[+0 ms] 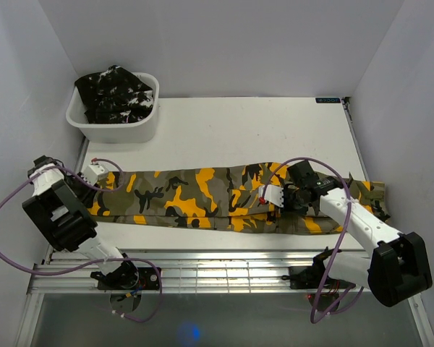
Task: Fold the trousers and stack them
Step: Fold the trousers
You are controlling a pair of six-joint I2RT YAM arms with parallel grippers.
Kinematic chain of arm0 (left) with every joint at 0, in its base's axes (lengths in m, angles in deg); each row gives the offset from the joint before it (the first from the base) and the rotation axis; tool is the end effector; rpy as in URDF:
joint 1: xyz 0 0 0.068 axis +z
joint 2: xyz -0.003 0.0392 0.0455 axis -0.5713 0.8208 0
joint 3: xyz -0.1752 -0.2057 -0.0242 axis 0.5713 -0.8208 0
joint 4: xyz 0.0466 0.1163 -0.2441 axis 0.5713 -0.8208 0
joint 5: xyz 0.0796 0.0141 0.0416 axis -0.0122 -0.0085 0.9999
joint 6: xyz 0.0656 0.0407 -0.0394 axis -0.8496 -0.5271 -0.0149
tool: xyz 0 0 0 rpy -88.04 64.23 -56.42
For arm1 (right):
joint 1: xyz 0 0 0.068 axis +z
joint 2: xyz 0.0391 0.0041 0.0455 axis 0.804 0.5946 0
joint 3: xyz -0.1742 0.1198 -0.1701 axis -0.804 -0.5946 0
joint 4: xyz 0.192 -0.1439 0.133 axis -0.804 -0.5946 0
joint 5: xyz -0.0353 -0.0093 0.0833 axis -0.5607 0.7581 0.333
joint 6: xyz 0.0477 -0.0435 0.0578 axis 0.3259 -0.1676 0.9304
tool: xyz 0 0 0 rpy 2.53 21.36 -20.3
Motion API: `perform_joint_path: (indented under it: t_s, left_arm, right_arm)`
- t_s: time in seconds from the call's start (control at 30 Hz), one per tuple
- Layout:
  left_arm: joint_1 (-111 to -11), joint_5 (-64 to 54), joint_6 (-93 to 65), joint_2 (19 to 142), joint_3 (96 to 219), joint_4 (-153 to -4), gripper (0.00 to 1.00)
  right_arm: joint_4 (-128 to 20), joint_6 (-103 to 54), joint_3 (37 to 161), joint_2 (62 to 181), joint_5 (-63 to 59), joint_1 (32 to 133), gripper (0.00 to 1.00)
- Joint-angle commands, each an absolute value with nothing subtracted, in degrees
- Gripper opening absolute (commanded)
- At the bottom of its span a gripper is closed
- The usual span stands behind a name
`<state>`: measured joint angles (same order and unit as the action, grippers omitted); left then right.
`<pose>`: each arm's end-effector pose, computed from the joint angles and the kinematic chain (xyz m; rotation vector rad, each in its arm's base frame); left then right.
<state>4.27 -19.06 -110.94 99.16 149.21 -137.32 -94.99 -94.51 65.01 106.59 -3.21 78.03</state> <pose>0.2517 0.1676 0.1541 1.0972 2.5400 -0.1759 0.2107 0.1051 0.1633 -1.9039 1.9309 -0.0546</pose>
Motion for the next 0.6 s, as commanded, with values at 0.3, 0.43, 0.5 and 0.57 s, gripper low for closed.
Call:
perform_joint_path:
  t_s: [0.3,0.43,0.5,0.57]
  left_arm:
    - [11.65,-15.69,-104.20,104.96,152.72,-136.86,0.49]
    - [12.01,-19.03,-102.19,106.54,154.48,-138.18,0.49]
    - [11.92,-21.92,-101.21,107.68,155.62,-140.36,0.49]
    - [11.92,-23.60,-99.81,108.65,157.29,-141.78,0.50]
  right_arm:
    - [-98.82,-94.59,70.08,108.77,-2.93,78.30,0.08]
    - [-99.09,-94.59,70.25,109.48,-3.19,78.30,0.08]
    - [-99.09,-94.59,70.34,109.57,-3.37,78.30,0.08]
    - [-99.09,-94.59,70.43,109.92,-3.37,78.30,0.08]
